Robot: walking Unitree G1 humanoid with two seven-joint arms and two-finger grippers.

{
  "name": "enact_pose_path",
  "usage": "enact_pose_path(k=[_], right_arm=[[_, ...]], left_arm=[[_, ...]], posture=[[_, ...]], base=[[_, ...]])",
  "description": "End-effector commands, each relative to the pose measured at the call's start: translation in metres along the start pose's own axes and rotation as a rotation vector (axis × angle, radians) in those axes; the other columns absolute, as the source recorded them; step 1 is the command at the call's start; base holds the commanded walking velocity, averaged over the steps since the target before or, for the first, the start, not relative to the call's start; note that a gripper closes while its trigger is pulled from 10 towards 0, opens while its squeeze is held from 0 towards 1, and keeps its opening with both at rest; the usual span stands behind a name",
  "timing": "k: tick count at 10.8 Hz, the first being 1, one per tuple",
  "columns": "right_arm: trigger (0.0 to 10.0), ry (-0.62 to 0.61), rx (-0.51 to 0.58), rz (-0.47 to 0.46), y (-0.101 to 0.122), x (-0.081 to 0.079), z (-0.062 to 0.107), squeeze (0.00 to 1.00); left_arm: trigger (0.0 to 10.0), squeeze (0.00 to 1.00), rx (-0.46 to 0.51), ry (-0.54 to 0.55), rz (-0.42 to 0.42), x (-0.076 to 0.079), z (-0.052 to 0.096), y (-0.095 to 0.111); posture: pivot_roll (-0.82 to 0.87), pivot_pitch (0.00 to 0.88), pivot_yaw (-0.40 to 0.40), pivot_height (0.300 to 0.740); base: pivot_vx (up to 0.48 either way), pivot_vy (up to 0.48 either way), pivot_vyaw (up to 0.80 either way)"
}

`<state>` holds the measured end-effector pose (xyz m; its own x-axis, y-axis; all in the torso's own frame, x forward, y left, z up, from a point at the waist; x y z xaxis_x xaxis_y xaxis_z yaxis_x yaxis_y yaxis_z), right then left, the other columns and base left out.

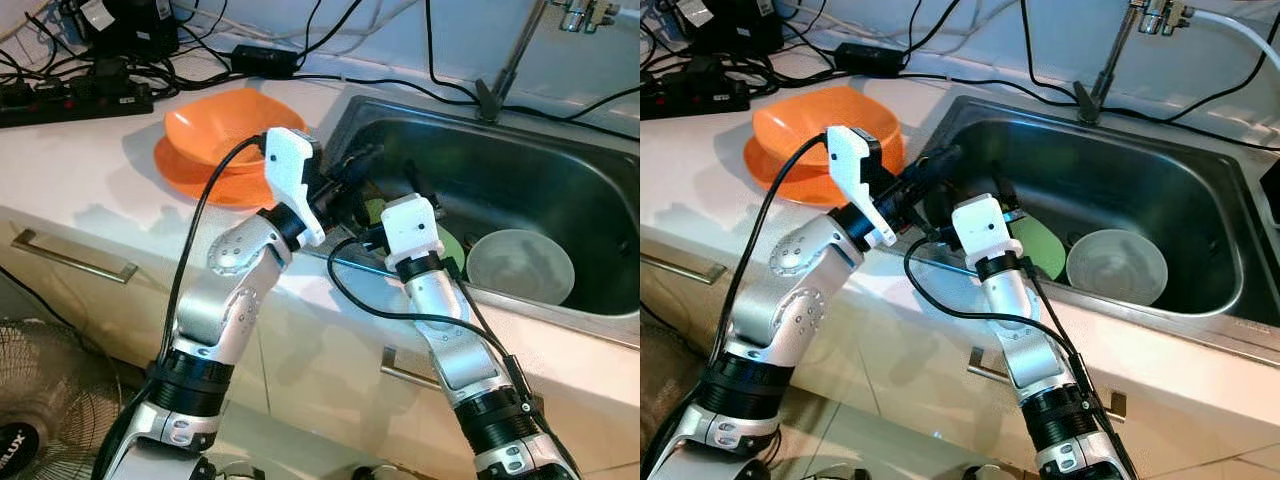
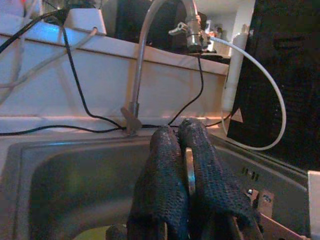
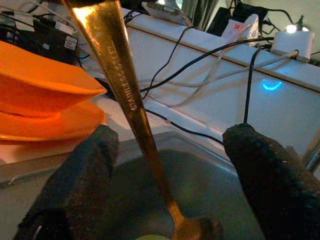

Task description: Kitchen organization

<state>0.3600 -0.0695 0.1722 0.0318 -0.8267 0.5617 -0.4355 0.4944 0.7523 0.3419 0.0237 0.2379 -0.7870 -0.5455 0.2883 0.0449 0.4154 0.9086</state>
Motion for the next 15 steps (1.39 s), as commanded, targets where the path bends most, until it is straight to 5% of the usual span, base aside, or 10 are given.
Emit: enact_pose_path(k=[1, 15], right_arm=[[0.0, -0.003, 0.004, -0.005, 0.0004, 0.0012, -0.0008, 0.00], [0.0, -0.005, -0.018, -0.025, -0.0055, 0.0000, -0.0004, 0.00]], left_arm=[[10.0, 0.00, -0.025, -0.032, -0.028, 0.0086, -0.0013, -0.0022], [10.0, 0.00, 0.001, -0.024, 0.076, 0.0048, 0.0012, 0.0020]], posture=[[0.06, 0.044, -0.024, 0.740], [0.07, 0.068, -0.027, 0.740]], base=[[0.000, 0.000, 0.00], [0.000, 0.000, 0.00]])
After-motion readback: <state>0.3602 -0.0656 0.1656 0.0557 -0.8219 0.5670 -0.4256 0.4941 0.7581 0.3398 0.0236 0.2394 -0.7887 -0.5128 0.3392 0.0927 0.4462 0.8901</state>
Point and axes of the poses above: a point about 5 cm out from each wrist's last joint towards the gripper, its own z axis pointing back from the gripper into the wrist, its own y axis along the axis of the wrist's last joint, x = y × z, the point moved 5 cm from there along -z, pointing out of the wrist towards the gripper, and after that the axes turned 15 degrees about z, right-handed, at the moved point
